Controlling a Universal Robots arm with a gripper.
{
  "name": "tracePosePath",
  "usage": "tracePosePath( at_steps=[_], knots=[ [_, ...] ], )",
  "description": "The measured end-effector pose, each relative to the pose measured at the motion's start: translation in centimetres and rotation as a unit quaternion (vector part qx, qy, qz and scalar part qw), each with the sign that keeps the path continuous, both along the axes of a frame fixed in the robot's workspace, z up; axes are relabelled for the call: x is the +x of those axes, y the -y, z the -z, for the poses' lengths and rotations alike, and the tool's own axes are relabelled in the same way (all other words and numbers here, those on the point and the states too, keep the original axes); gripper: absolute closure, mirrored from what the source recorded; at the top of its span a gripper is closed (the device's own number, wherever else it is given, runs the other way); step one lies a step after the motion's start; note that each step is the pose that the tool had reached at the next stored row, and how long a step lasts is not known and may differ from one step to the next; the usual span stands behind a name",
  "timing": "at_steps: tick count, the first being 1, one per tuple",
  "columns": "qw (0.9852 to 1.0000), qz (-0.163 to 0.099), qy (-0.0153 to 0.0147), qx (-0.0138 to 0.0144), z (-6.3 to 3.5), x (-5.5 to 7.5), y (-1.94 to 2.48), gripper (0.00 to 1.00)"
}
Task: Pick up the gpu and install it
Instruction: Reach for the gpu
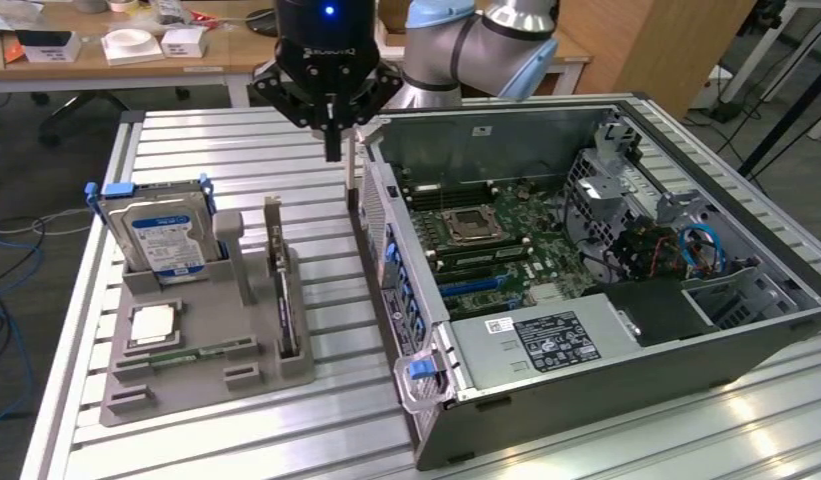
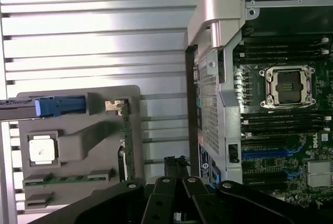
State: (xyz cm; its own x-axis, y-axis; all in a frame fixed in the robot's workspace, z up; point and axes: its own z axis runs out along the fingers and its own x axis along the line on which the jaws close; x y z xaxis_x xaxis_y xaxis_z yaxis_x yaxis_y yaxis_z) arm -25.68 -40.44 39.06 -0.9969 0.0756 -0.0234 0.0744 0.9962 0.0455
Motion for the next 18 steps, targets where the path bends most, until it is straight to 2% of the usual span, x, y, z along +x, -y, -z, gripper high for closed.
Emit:
tracePosePath(
  at_steps=[18],
  knots=[
    [1.0000,0.000,0.0000,0.0000,0.02,-4.1,0.27,0.89]
  ],
)
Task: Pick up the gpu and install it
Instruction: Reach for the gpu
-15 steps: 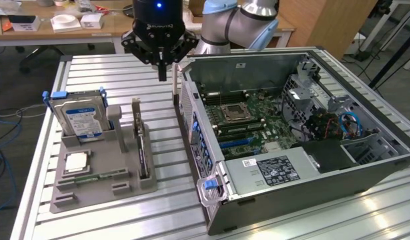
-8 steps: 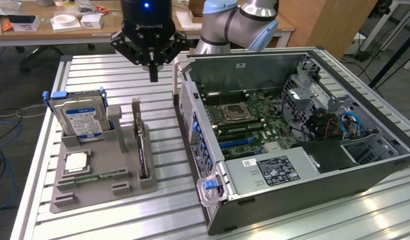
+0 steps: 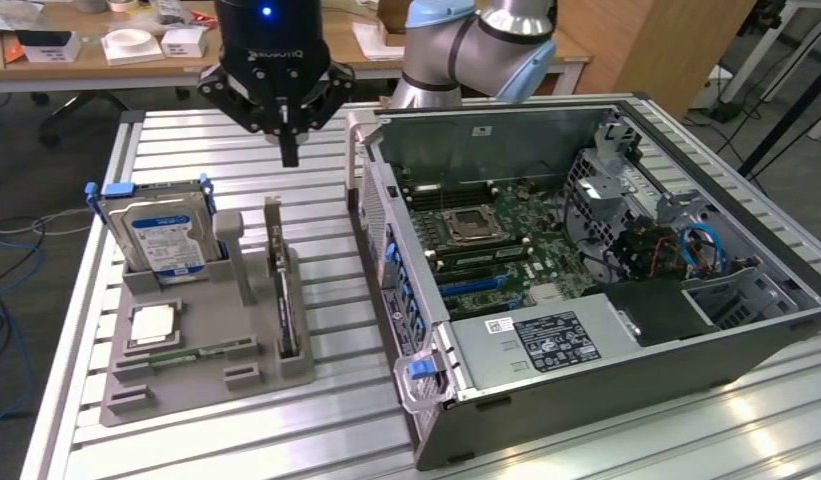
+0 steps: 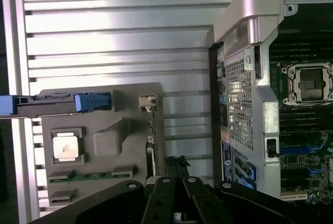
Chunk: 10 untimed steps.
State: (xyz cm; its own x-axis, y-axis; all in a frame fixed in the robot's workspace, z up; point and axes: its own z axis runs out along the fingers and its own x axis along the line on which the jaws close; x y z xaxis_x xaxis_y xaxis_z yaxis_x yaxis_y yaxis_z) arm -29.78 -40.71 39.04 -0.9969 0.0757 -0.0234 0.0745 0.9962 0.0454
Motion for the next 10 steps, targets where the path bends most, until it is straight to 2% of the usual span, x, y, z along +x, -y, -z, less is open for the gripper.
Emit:
tracePosePath(
  at_steps=[10],
  knots=[
    [1.0000,0.000,0.0000,0.0000,0.01,-1.9,0.50,0.89]
  ],
)
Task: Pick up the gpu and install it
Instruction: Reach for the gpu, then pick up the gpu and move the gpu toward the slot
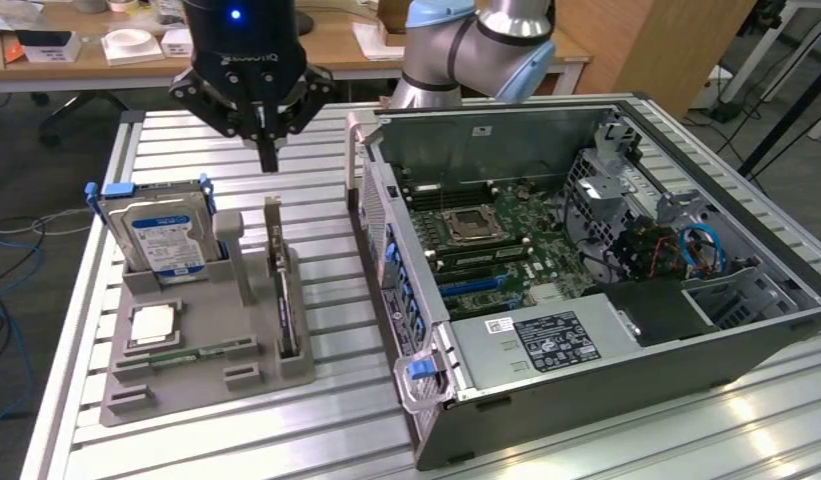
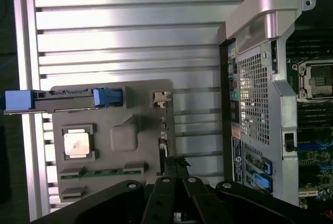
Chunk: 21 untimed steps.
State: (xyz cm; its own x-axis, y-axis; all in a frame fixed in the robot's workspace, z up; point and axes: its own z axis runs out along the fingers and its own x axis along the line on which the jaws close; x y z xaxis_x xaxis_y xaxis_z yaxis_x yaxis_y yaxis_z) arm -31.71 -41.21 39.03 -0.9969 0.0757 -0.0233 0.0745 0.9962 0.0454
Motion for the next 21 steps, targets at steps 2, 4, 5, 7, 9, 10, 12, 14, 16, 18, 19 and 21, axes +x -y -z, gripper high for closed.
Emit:
tracePosePath(
  at_steps=[2,4,5,7,9,10,12,14,16,18,19,21],
  knots=[
    [1.0000,0.000,0.0000,0.0000,0.01,-0.34,0.06,0.89],
    [1.0000,0.000,0.0001,0.0001,0.03,-0.58,0.07,0.89],
    [1.0000,0.000,0.0000,0.0000,0.03,-0.66,0.07,0.89],
    [1.0000,0.000,0.0000,0.0000,0.04,-0.82,0.07,0.89],
    [1.0000,0.000,0.0001,0.0001,0.05,-0.85,0.08,0.89],
    [1.0000,0.000,0.0001,0.0000,0.05,-0.85,0.08,0.89],
    [1.0000,0.000,0.0000,0.0001,0.05,-0.86,0.07,0.89],
    [1.0000,0.000,0.0000,0.0000,0.05,-0.86,0.07,0.89],
    [1.0000,0.000,0.0001,0.0000,0.05,-0.86,0.07,0.89],
    [1.0000,0.000,0.0000,0.0000,0.05,-0.86,0.07,0.89],
    [1.0000,0.000,0.0000,0.0000,0.05,-0.86,0.07,0.89],
    [1.0000,0.000,0.0000,0.0000,0.05,-0.86,0.07,0.89]
  ],
)
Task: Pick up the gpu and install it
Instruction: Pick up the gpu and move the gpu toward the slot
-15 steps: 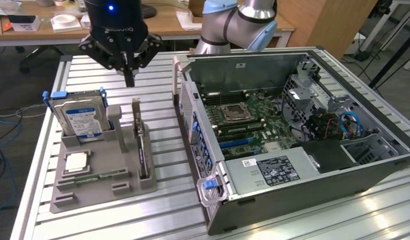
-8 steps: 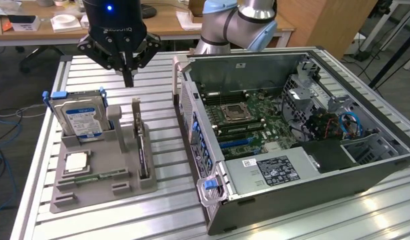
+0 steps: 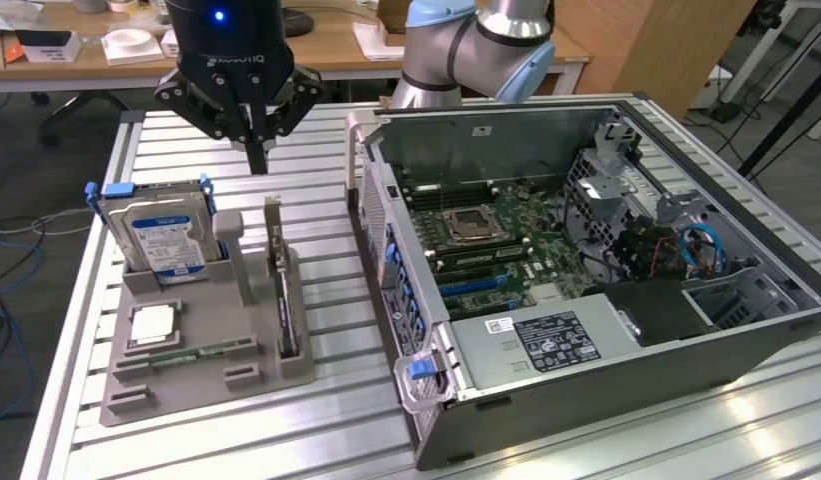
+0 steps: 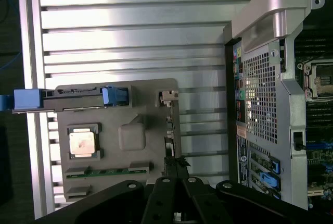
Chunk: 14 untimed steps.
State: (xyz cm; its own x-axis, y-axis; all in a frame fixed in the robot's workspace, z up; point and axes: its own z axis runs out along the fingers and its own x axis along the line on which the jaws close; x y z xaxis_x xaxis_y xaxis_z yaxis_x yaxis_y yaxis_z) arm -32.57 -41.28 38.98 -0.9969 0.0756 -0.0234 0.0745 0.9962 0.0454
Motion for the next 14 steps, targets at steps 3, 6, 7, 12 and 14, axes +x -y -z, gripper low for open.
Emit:
tracePosePath(
  at_steps=[3,6,7,12,14],
  knots=[
    [1.0000,0.000,0.0000,0.0000,0.00,0.00,0.00,0.83],
    [1.0000,0.000,0.0000,0.0000,0.00,0.00,0.00,0.71],
    [1.0000,0.000,0.0000,0.0000,0.00,0.00,0.00,0.71],
    [1.0000,0.000,0.0000,0.0000,0.00,0.00,0.00,0.53],
    [1.0000,0.000,0.0000,0.0000,0.00,0.00,0.00,0.53]
  ],
)
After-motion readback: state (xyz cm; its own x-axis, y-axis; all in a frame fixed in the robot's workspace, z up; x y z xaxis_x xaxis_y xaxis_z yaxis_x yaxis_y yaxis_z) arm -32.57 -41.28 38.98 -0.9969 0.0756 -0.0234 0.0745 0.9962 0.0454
